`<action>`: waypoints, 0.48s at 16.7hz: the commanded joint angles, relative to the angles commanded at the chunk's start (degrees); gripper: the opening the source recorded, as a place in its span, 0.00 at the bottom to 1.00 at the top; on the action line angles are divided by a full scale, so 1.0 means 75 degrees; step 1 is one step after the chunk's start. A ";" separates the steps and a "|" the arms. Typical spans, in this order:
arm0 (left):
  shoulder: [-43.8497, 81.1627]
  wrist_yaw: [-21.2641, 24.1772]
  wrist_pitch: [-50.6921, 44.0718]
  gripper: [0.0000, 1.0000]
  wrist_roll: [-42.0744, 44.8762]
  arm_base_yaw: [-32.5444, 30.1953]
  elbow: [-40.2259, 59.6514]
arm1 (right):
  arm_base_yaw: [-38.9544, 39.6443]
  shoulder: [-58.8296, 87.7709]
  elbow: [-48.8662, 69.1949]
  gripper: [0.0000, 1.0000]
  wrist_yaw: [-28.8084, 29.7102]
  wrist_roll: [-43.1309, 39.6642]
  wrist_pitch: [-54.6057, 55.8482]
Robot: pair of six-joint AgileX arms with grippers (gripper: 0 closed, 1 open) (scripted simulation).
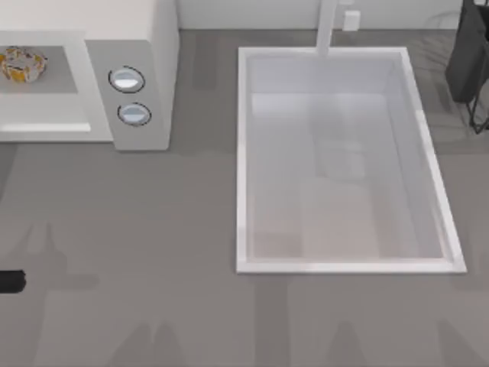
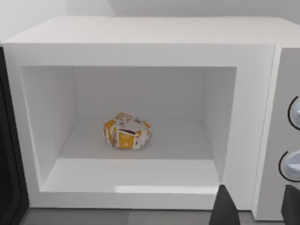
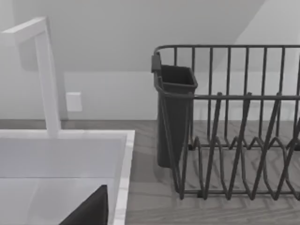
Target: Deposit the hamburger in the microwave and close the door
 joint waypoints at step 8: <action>0.0000 0.0000 0.0000 0.00 0.0000 0.0000 0.0000 | 0.0000 0.0000 0.0000 1.00 0.0000 0.0000 0.0000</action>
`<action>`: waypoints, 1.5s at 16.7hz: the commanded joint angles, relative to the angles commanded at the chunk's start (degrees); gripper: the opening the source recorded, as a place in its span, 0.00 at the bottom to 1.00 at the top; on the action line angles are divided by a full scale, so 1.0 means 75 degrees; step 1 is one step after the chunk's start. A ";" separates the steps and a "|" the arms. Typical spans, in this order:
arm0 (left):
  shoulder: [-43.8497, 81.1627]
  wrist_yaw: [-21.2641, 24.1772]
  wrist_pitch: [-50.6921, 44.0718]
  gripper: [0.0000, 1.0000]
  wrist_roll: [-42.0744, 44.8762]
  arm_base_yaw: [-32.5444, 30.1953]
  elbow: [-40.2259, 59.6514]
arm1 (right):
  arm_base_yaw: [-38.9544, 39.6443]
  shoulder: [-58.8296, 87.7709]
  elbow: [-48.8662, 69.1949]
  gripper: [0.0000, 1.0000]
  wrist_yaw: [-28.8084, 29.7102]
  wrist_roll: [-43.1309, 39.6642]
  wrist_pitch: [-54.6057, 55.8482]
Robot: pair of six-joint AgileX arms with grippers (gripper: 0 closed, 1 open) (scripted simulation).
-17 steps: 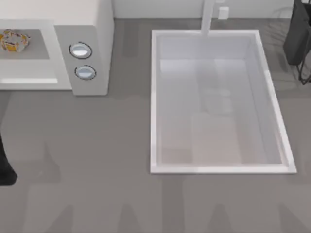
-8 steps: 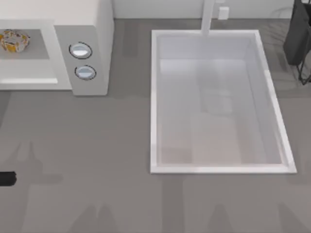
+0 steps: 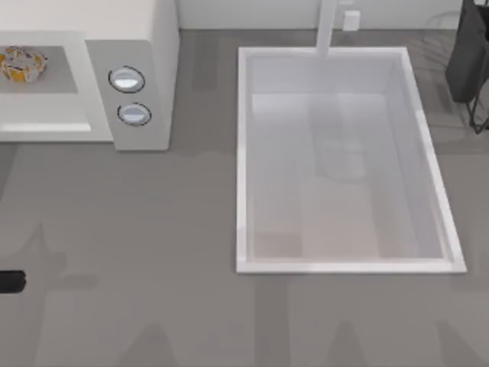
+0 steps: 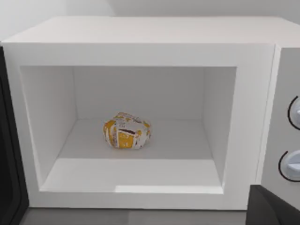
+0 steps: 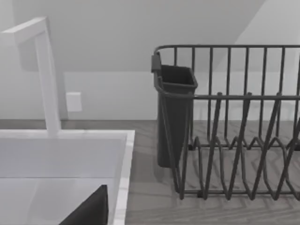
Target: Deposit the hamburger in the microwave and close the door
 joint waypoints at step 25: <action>0.1795 -0.3058 0.0530 0.00 0.0035 -0.3058 0.1285 | 0.0000 0.0000 0.0000 1.00 0.0000 0.0000 0.0000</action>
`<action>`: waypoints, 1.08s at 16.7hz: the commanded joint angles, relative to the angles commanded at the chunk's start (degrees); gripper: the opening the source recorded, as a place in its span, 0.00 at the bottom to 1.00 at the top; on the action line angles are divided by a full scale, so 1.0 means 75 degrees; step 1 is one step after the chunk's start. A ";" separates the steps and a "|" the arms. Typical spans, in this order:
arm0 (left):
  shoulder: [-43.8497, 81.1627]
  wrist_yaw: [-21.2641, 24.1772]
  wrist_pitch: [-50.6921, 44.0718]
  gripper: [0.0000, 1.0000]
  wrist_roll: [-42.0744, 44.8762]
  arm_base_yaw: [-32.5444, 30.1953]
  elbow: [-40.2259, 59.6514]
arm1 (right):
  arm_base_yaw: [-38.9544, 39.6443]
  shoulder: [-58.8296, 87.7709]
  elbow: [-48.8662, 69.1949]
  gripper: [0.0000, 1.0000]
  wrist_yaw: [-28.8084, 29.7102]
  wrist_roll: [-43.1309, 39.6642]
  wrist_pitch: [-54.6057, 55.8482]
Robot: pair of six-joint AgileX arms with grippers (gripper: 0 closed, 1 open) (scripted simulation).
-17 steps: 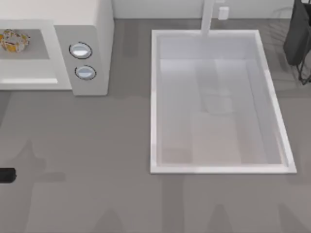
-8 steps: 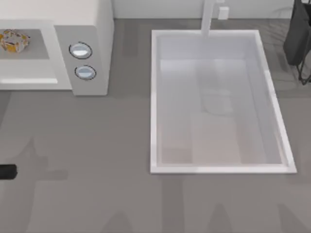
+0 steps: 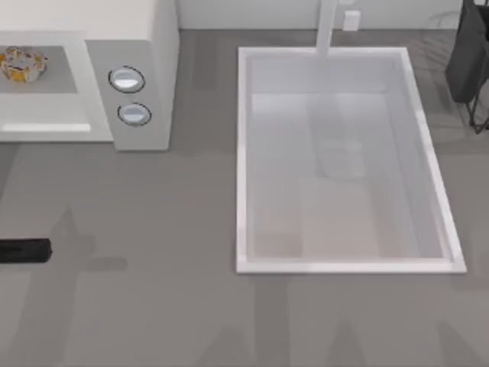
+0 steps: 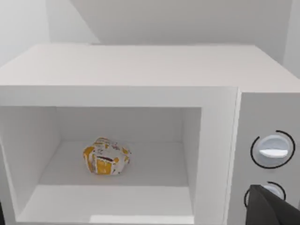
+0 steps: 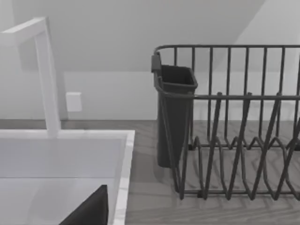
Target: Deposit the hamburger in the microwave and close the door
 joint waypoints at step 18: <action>0.0634 -0.0087 0.0584 0.00 0.0132 -0.0019 0.0094 | 0.0000 0.0000 0.0000 1.00 0.0000 0.0000 0.0000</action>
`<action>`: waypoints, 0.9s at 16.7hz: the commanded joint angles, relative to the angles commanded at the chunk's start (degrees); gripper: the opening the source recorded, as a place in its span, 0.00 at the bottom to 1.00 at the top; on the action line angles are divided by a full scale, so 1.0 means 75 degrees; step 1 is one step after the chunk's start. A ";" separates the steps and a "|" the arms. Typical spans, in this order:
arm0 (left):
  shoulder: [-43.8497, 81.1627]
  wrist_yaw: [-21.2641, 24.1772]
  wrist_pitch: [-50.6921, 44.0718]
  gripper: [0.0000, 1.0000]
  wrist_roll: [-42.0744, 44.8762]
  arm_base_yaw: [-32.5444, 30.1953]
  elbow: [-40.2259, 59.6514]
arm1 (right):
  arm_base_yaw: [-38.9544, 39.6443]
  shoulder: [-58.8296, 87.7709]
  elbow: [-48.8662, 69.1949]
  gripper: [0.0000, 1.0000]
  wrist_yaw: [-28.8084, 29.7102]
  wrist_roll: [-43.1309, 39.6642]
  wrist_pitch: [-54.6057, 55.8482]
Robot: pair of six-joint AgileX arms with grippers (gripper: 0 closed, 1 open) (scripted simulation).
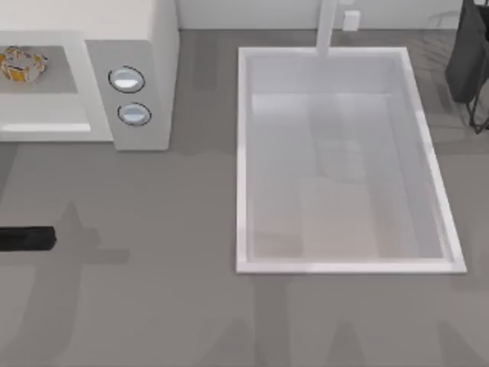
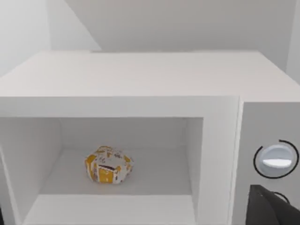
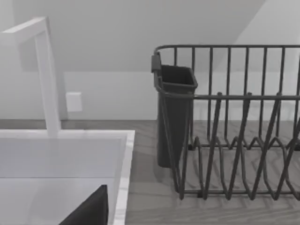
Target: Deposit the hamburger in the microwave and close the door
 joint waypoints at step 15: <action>0.7752 0.5616 -0.4850 0.00 0.4416 0.7631 0.6978 | 0.0000 0.0000 0.0000 1.00 0.0000 0.0000 0.0000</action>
